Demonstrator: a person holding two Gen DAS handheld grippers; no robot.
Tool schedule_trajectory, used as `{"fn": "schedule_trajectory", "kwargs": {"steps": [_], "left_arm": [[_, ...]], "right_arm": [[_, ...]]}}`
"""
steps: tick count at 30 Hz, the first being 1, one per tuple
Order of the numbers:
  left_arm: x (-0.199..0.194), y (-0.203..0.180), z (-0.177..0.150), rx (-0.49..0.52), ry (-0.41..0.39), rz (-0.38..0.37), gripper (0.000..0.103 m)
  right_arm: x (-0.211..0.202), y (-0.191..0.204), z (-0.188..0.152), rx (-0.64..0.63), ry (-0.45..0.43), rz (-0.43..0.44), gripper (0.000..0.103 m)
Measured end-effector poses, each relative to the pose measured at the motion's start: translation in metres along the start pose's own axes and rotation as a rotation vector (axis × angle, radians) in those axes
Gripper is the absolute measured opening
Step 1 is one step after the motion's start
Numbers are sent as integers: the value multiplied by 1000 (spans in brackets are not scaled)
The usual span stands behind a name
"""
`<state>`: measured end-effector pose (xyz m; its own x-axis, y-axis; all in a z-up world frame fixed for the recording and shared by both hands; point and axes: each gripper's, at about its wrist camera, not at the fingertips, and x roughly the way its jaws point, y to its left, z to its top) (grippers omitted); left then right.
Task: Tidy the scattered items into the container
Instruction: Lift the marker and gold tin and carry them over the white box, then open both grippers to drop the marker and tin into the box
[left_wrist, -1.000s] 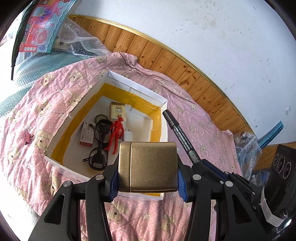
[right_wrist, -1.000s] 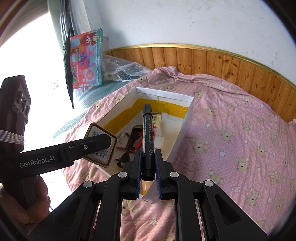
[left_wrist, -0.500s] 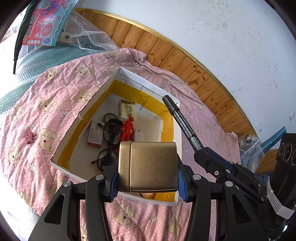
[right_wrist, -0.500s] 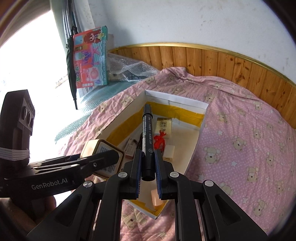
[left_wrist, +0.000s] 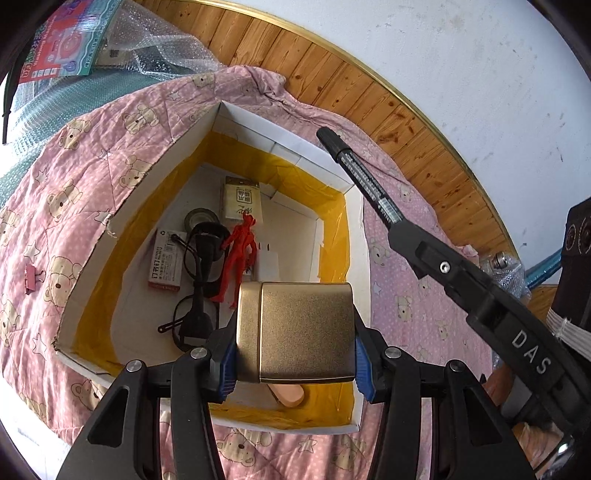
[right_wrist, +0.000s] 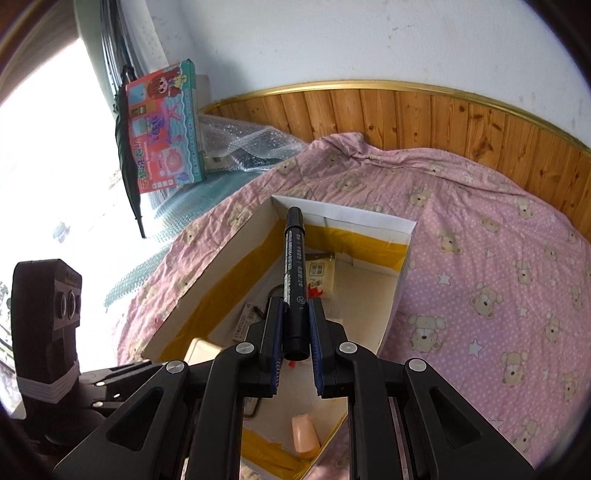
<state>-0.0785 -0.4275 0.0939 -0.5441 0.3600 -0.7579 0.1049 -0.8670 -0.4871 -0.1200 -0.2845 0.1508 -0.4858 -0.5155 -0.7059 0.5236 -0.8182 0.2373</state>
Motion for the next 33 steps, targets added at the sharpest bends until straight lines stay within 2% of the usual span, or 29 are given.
{"fn": "schedule_trajectory", "kwargs": {"steps": [13, 16, 19, 23, 28, 33], "left_arm": [[44, -7, 11, 20, 64, 16, 51], [51, -7, 15, 19, 72, 23, 52], [62, -8, 18, 27, 93, 48, 52], [60, -7, 19, 24, 88, 43, 62], [39, 5, 23, 2, 47, 55, 62], [23, 18, 15, -14, 34, 83, 62]], "right_arm": [[46, -27, 15, 31, 55, 1, 15], [55, -34, 18, 37, 52, -25, 16], [65, -47, 19, 69, 71, -46, 45], [57, -53, 18, 77, 62, -55, 49], [35, -48, 10, 44, 48, -66, 49], [22, -35, -2, -11, 75, -81, 49]]}}
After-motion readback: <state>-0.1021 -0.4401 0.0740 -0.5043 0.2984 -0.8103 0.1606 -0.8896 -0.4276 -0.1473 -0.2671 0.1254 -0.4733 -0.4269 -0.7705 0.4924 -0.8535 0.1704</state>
